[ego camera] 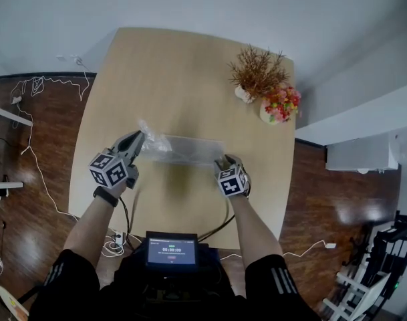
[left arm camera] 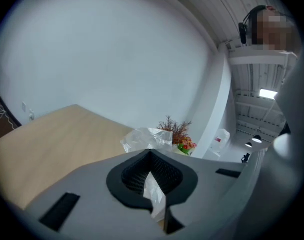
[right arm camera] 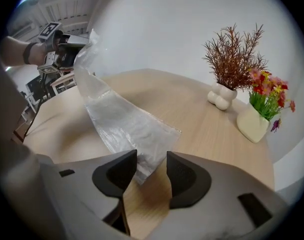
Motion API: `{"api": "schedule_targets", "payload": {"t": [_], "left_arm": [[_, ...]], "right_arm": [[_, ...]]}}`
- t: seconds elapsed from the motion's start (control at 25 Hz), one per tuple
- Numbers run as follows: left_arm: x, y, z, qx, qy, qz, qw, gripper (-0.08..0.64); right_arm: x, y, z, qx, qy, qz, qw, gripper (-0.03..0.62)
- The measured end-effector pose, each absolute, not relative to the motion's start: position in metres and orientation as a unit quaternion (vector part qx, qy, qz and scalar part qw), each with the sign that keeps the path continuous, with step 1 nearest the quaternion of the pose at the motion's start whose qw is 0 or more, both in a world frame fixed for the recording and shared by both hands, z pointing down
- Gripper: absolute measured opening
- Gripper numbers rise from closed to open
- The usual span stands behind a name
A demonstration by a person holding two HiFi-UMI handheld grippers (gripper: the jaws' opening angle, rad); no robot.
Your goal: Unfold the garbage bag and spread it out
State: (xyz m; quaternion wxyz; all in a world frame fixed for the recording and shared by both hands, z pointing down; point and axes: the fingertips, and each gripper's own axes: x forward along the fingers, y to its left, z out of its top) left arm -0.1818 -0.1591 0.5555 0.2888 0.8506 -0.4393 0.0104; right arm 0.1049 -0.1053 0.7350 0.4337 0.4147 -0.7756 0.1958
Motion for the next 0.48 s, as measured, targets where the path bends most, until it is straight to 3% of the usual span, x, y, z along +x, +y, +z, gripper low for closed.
{"api": "schedule_targets", "payload": {"t": [0.48], "left_arm": [[-0.279, -0.146, 0.6, 0.818, -0.484, 0.073, 0.304, 0.0]], "right_arm": [[0.129, -0.096, 0.736, 0.436, -0.761, 0.209, 0.434, 0.222]]}}
